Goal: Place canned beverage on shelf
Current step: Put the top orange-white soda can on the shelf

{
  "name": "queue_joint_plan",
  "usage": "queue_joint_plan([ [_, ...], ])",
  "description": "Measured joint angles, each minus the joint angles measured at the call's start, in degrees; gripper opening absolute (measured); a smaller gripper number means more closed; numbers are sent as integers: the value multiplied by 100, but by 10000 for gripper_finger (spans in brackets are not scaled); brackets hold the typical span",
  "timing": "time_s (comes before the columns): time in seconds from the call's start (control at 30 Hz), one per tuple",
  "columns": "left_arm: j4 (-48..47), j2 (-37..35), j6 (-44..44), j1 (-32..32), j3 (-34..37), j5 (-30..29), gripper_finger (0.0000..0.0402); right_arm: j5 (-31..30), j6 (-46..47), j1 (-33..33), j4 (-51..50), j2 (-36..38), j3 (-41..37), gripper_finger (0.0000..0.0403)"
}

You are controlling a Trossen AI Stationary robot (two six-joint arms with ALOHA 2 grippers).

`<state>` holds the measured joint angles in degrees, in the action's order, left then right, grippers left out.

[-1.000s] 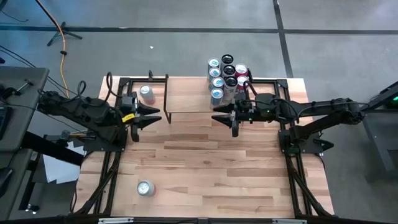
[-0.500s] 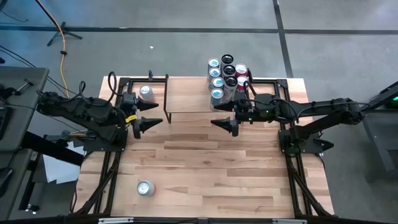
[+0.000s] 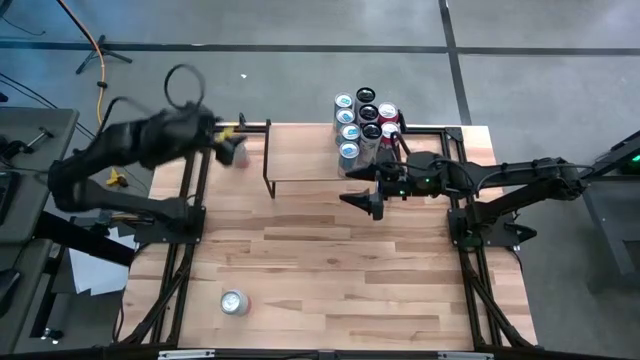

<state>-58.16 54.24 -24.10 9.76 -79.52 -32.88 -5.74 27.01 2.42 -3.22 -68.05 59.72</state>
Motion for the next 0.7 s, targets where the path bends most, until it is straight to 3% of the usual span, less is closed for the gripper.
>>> queue_joint_plan([
  [0.07,-770,335,251,1007,-298,269,376,-1,17,0,-86,0,0,385],
  [0.13,-1303,657,468,2031,-350,961,376,-2,64,0,-133,-2,0,385],
  [0.27,-1621,1290,989,3563,-94,2155,376,-2,281,0,-218,-15,-2,385],
  [0.43,-1533,2062,980,4222,297,2363,376,-2,474,0,-267,-15,-2,385],
  [0.7,-1146,2973,918,4531,583,2341,376,-4,648,0,-426,-15,-2,385],
])
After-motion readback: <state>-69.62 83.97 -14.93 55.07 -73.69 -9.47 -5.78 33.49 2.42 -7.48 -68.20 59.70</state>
